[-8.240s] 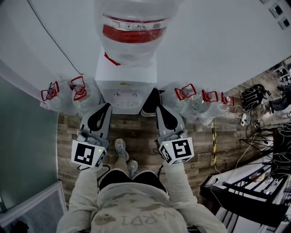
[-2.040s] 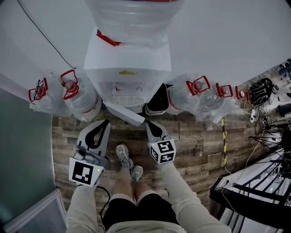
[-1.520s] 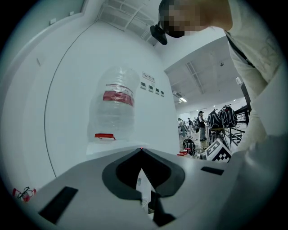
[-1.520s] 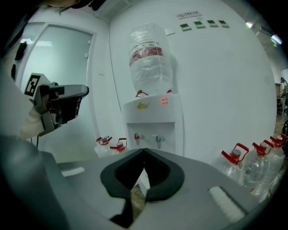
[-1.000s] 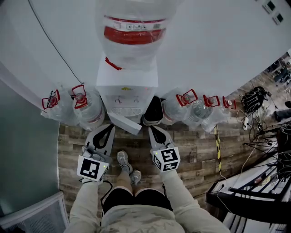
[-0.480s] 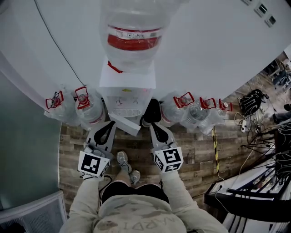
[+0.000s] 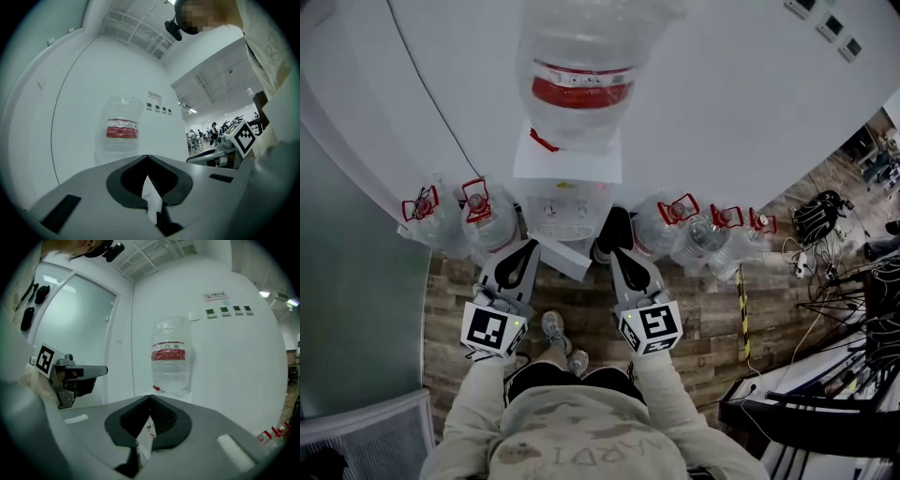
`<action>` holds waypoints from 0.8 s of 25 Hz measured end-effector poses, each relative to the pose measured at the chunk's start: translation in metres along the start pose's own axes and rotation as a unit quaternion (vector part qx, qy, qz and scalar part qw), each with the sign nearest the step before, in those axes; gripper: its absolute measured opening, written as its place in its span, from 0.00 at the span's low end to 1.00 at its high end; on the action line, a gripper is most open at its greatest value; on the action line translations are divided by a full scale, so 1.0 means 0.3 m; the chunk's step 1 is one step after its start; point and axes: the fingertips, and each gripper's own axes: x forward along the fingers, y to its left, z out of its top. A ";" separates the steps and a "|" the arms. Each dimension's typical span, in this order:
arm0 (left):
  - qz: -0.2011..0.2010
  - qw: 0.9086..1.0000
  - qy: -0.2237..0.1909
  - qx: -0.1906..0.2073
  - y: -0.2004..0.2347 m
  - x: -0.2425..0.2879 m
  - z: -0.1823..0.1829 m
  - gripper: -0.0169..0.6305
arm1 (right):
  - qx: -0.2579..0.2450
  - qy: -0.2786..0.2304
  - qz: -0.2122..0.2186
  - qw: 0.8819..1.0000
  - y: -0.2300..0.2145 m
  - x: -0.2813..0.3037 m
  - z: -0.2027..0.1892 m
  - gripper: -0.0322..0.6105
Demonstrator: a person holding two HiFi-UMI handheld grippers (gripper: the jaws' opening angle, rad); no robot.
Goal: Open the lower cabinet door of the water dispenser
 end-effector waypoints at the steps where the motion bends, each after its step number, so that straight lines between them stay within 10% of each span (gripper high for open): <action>1: 0.001 1.000 -0.002 0.000 0.002 -0.006 0.006 0.03 | -0.003 -0.003 0.001 1.000 0.007 -0.002 0.013 0.06; 20: 0.006 1.000 -0.021 0.002 -0.051 -0.069 0.088 0.03 | -0.025 -0.048 -0.002 0.999 0.043 -0.123 0.181 0.06</action>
